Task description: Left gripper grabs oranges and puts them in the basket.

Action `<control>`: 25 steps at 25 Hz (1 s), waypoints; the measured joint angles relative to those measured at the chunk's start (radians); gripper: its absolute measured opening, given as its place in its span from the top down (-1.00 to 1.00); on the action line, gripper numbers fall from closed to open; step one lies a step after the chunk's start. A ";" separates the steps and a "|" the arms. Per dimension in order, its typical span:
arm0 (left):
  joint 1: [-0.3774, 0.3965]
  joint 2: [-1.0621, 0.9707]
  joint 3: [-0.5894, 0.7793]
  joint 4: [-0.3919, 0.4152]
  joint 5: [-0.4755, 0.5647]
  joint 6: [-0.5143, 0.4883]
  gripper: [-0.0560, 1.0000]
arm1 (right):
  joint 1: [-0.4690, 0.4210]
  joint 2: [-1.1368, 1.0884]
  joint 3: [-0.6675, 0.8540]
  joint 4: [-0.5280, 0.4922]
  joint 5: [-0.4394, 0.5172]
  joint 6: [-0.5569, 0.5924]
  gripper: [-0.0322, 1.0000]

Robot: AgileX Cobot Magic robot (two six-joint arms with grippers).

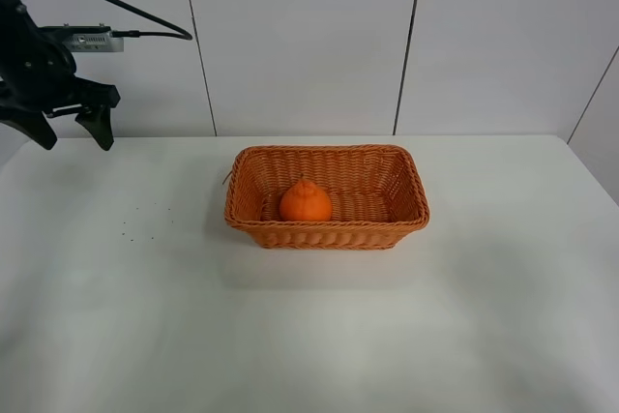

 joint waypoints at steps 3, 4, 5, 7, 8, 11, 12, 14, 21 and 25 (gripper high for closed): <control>0.000 -0.112 0.112 -0.016 0.000 -0.001 -0.71 | 0.000 0.000 0.000 0.000 0.000 0.000 -0.41; 0.000 -0.165 0.162 -0.019 0.000 -0.001 -0.71 | 0.000 0.000 0.000 0.000 0.000 0.000 -0.41; 0.000 -0.206 0.207 -0.020 0.000 -0.001 -0.71 | 0.000 0.000 0.000 0.000 0.000 0.000 -0.41; 0.000 -0.300 0.285 -0.022 0.000 -0.001 -0.71 | 0.000 0.000 0.000 0.000 0.000 0.000 -0.41; 0.000 -0.354 0.334 -0.022 0.000 -0.001 -0.71 | 0.000 0.000 0.000 0.000 0.000 0.000 -0.41; 0.000 -0.532 0.484 -0.022 0.000 -0.001 -0.71 | 0.000 0.000 0.000 0.000 0.000 0.000 -0.41; 0.000 -0.593 0.534 -0.022 0.000 -0.001 -0.71 | 0.000 0.000 0.000 0.000 0.000 0.000 -0.41; 0.000 -0.706 0.623 -0.021 0.001 -0.001 -0.71 | 0.000 0.000 0.000 0.000 0.000 0.000 -0.41; 0.000 -1.131 0.912 -0.019 -0.048 -0.001 -0.71 | 0.000 0.000 0.000 0.000 0.000 0.000 -0.41; 0.000 -1.338 1.026 -0.019 -0.095 -0.003 -0.71 | 0.000 0.000 0.000 0.000 0.000 0.000 -0.41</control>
